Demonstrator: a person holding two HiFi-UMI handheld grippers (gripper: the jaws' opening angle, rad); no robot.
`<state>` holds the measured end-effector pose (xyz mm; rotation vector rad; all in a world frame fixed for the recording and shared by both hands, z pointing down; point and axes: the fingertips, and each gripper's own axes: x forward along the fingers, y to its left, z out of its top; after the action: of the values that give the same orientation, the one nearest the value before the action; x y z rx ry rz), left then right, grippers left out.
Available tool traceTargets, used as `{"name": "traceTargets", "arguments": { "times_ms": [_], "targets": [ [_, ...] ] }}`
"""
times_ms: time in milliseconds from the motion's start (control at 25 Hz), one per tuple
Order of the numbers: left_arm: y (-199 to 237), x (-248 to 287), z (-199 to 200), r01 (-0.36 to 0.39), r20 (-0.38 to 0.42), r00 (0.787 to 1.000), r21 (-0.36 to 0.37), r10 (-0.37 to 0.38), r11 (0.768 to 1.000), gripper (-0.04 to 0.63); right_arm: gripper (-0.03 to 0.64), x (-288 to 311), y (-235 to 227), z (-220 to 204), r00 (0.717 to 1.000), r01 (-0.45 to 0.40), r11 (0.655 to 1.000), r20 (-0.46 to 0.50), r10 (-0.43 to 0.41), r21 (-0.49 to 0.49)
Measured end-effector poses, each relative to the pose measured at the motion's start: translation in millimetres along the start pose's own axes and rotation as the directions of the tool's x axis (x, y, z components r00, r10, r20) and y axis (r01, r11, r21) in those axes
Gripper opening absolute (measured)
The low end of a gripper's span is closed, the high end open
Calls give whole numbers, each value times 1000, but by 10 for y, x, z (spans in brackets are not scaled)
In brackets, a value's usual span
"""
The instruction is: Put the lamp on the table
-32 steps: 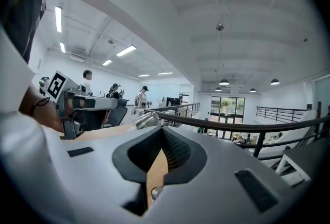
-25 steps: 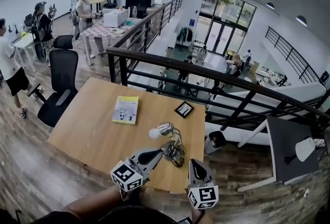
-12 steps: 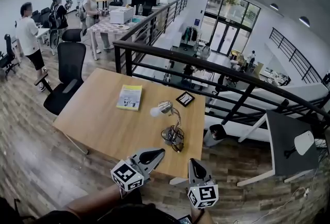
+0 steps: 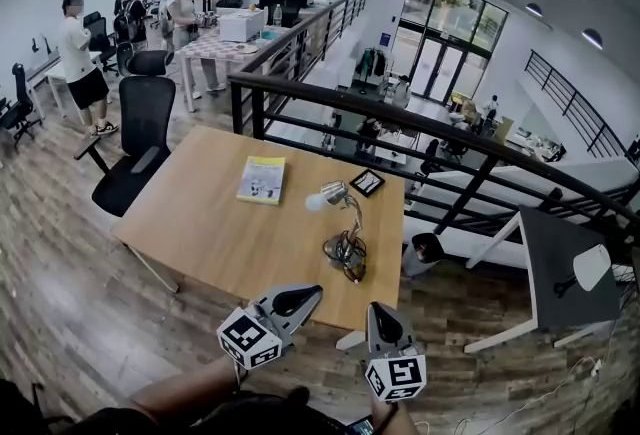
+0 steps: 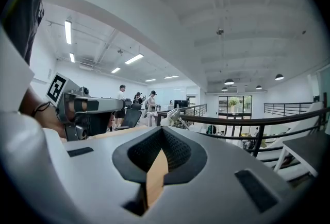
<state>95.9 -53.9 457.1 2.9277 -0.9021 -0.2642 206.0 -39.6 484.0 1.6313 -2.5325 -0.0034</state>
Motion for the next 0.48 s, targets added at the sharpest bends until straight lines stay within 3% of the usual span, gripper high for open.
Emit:
{"name": "traceTargets", "arguments": {
  "times_ms": [480],
  "targets": [
    [81, -918, 128, 33, -18, 999, -23, -33, 999, 8, 17, -78, 1008, 125, 999, 34, 999, 4, -34, 11]
  ]
}}
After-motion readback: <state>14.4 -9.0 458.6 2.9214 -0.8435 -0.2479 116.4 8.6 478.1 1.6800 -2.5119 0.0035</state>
